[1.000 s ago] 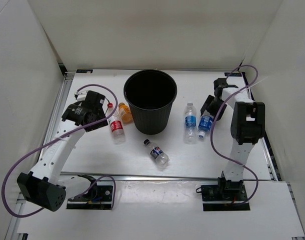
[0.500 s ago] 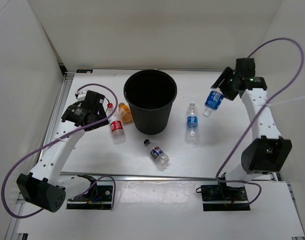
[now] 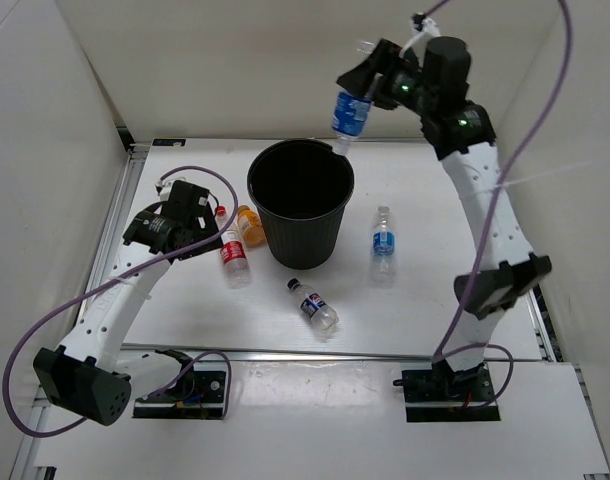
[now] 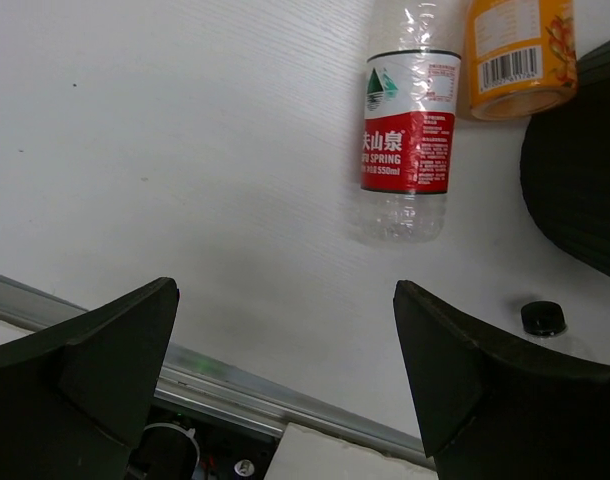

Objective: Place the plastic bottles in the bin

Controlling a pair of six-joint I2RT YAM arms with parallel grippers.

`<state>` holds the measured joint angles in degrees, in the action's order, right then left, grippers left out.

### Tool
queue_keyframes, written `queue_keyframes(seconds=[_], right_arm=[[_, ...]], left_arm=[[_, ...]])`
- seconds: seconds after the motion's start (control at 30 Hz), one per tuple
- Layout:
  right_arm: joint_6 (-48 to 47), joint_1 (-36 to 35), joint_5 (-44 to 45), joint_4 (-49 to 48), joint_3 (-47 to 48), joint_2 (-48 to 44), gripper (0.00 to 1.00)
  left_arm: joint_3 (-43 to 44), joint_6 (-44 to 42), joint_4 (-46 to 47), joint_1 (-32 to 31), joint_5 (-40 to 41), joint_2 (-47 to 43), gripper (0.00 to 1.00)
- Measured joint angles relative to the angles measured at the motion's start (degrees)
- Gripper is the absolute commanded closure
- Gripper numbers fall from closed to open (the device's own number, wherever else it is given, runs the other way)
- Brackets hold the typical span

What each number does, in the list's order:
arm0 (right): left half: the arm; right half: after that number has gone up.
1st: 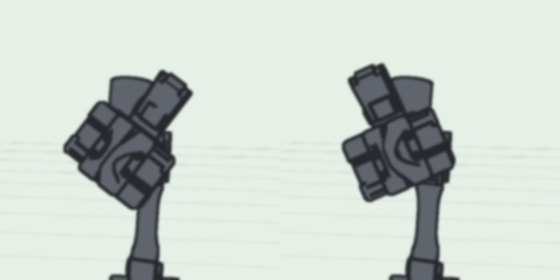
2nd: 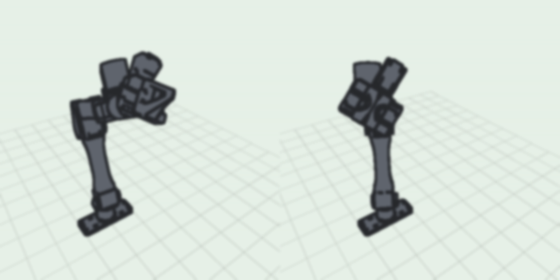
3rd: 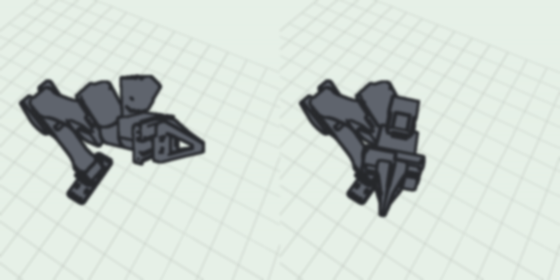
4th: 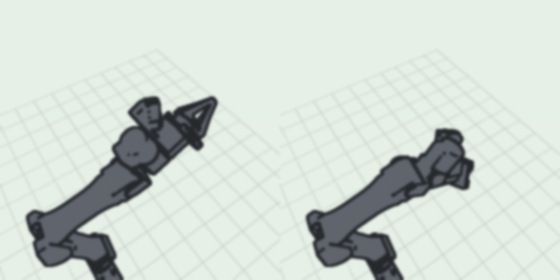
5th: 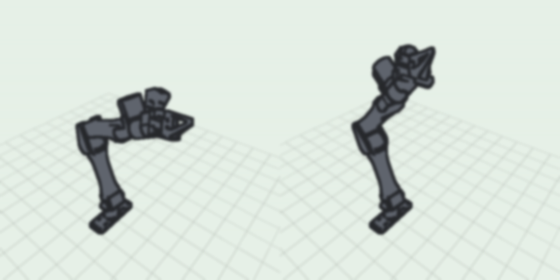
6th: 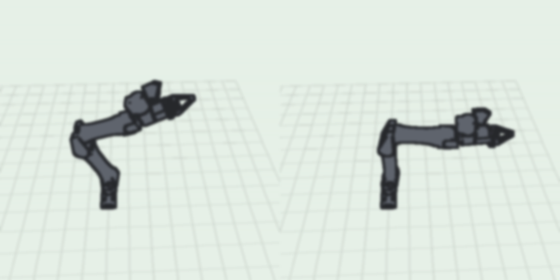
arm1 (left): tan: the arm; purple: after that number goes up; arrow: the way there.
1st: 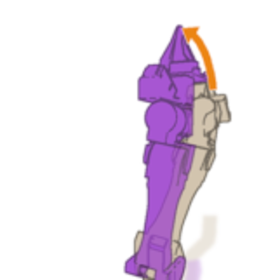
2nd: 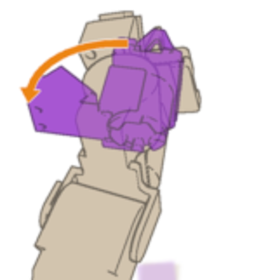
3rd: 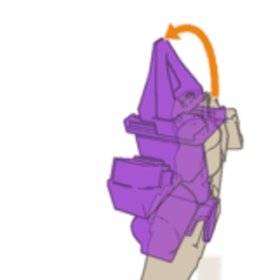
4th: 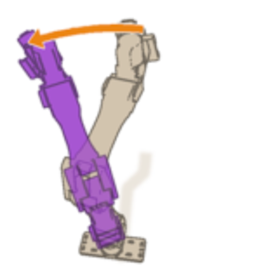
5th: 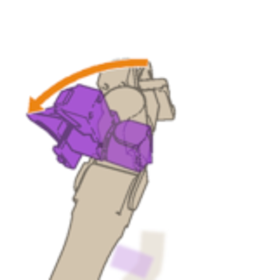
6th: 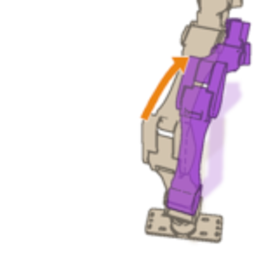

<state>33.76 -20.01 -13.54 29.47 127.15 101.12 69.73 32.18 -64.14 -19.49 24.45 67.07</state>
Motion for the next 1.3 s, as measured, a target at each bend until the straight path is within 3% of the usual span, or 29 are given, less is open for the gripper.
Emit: queue_keyframes(seconds=[0.1, 0.17, 0.27, 0.37, 0.4, 0.47, 0.63, 0.8, 0.93, 1.0, 1.13, 1.3], right_arm=[[-3.0, -4.9, 1.6, -1.8, 6.7, 7.0, 0.74], [-4.9, -7.6, 3.0, -2.5, 7.3, 9.9, 0.74], [-7.3, -11.1, 5.1, -2.6, 4.9, 11.9, 0.67], [-9.0, -13.1, 6.5, -2.5, 0.1, 11.8, 0.37], [-9.5, -13.5, 6.9, -2.5, -1.3, 11.8, 0.17], [-10.4, -13.9, 7.5, -2.4, -3.3, 11.8, 0.01], [-11.7, -13.7, 11.6, -1.1, -4.9, 10.1, 0.01], [-10.9, -12.2, 22.9, 1.0, -8.5, -0.6, 0.01], [-7.1, -3.6, 28.5, 1.7, -19.4, -15.3, 0.01], [-4.4, 2.9, 26.6, 3.7, -25.4, -19.4, 0.01], [-1.8, 11.1, 18.7, 7.3, -35.2, -17.2, 0.01], [-4.4, 9.2, 13.3, 11.0, -43.9, -2.6, 0.01]], left_arm=[[0.0, -0.3, 0.0, 0.0, -1.8, 0.0, 0.0], [0.0, -0.5, 0.1, 0.1, -2.6, 0.0, 0.0], [0.0, -0.6, 0.1, 0.4, -3.1, 0.1, 0.0], [0.0, -0.6, -0.1, 1.0, -2.7, 0.3, 0.0], [0.0, -0.2, -0.2, 1.0, -2.3, 0.3, 0.0], [0.0, 0.9, -0.8, 1.2, -0.8, 0.3, 0.0], [0.0, 2.8, -2.1, 1.7, 2.0, 0.3, 0.0], [0.1, 4.3, -2.4, 1.8, 3.0, 0.3, 0.0], [-0.2, 5.6, -2.7, 1.8, 3.3, 0.3, 0.0], [-0.7, 6.2, -2.7, 1.8, 3.2, 0.3, 0.0], [-1.1, 6.7, -2.6, 1.8, 1.9, 0.3, 0.0], [-1.8, 7.8, -1.4, 2.1, -1.1, 0.3, 0.0]])
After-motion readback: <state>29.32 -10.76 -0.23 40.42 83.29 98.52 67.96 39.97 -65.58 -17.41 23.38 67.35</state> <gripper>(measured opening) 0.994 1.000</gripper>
